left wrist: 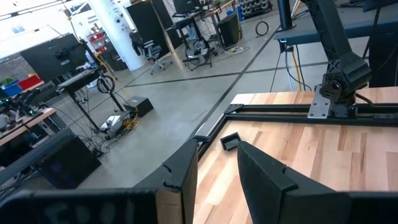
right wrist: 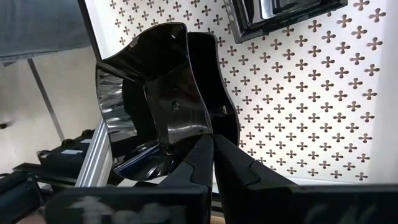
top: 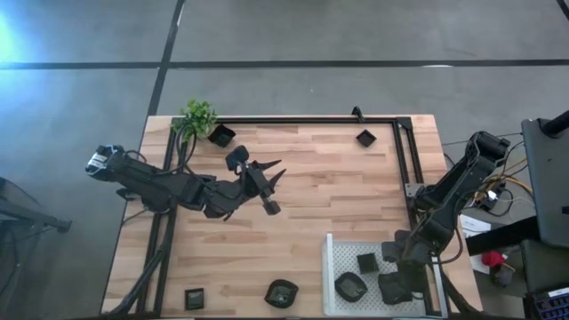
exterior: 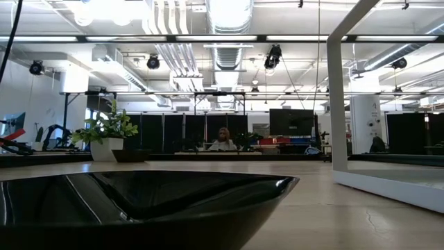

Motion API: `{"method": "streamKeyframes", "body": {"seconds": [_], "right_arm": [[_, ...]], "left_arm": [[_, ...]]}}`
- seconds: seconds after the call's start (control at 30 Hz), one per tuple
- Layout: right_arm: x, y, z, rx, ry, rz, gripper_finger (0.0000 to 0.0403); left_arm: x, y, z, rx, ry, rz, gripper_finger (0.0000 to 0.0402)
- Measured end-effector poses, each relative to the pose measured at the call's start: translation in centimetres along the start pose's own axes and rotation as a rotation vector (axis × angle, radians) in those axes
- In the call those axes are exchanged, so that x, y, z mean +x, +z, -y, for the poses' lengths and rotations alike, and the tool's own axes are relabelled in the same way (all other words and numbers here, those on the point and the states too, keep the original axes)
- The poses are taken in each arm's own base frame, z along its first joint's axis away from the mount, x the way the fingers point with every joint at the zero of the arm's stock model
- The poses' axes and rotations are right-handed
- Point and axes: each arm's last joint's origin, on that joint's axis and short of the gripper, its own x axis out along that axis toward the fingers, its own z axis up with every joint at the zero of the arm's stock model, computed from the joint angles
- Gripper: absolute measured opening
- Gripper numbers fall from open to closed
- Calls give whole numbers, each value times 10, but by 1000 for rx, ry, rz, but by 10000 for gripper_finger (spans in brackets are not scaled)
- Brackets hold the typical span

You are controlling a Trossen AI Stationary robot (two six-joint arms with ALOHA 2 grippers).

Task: Pick & Place Mini shaped plates
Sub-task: Stack the distorted square plate on top of the other distorted square plate on the shelf

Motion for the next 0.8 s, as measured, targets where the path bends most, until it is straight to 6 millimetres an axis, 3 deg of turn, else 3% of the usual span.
{"method": "streamKeyframes", "body": {"seconds": [0.8], "right_arm": [[0, 0, 0, 11, 1, 3, 20]], "left_arm": [[0, 0, 0, 0, 0, 0, 110]]}}
